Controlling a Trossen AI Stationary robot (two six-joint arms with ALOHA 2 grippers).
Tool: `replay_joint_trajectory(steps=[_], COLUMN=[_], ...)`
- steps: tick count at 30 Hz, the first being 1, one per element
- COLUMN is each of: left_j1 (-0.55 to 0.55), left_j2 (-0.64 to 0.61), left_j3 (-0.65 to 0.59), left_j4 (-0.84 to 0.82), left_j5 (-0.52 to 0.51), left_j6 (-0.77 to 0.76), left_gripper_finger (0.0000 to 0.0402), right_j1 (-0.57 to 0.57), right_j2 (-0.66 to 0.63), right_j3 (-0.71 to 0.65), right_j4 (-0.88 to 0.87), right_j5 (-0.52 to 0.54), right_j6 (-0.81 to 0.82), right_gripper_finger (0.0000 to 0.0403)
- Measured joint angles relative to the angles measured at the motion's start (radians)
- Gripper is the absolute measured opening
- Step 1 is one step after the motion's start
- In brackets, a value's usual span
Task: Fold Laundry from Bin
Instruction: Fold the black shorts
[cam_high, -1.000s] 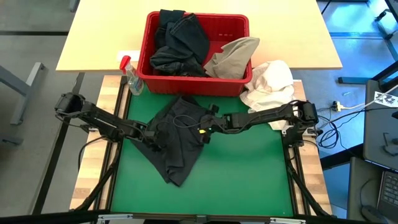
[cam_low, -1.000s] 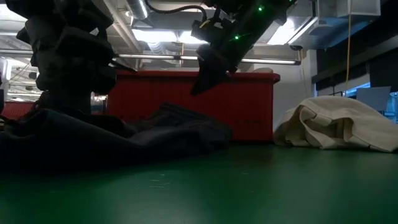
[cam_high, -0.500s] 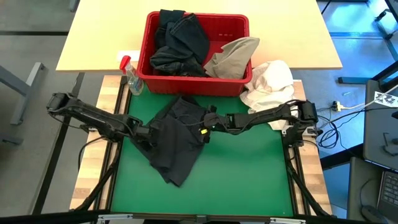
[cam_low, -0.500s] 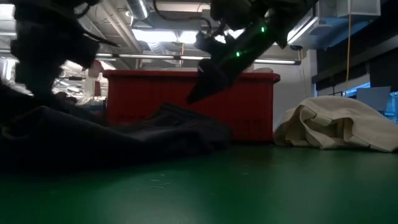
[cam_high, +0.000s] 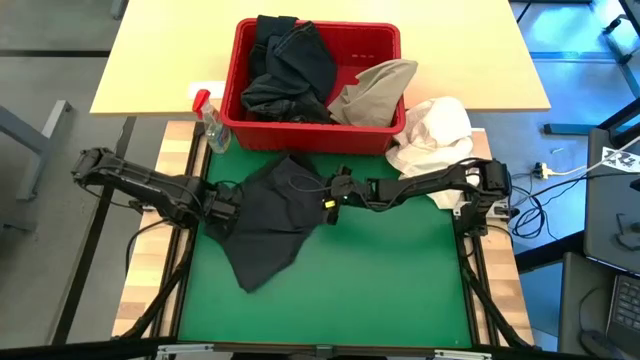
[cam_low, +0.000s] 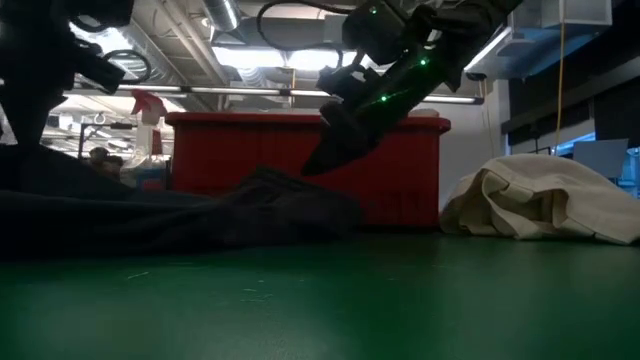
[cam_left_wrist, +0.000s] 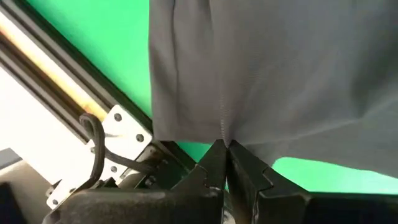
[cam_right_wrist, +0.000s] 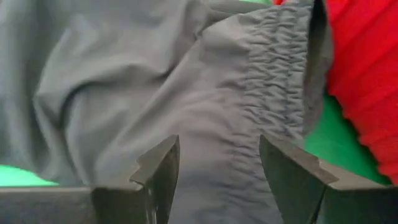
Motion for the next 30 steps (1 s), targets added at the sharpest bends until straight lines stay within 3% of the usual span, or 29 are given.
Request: replay_joint_trajectory(steps=[9,15,21,30], left_j1=[0.0,0.0,0.0,0.008], left_j2=[0.001,0.001,0.001,0.001], left_j3=[-0.034,-0.034,-0.033,-0.032], left_j4=[-0.002,0.0,-0.017,-0.019], left_j5=[-0.089,-0.139,-0.198,-0.19], left_j6=[0.0,-0.01,-0.057,-0.046], left_gripper_finger=[0.0004,0.0004,0.0002,0.0001], right_j1=[0.0,-0.027,-0.059,-0.064], right_j2=[0.124,0.148,0.148,0.148], right_j3=[0.002,0.002,0.002,0.01], right_j4=[0.2,0.065,-0.079,-0.027], right_j5=[-0.009,0.213,0.231,0.229], right_j6=[0.024,0.073,0.121,0.127], right_gripper_finger=[0.0223,0.0223,0.0223,0.0223])
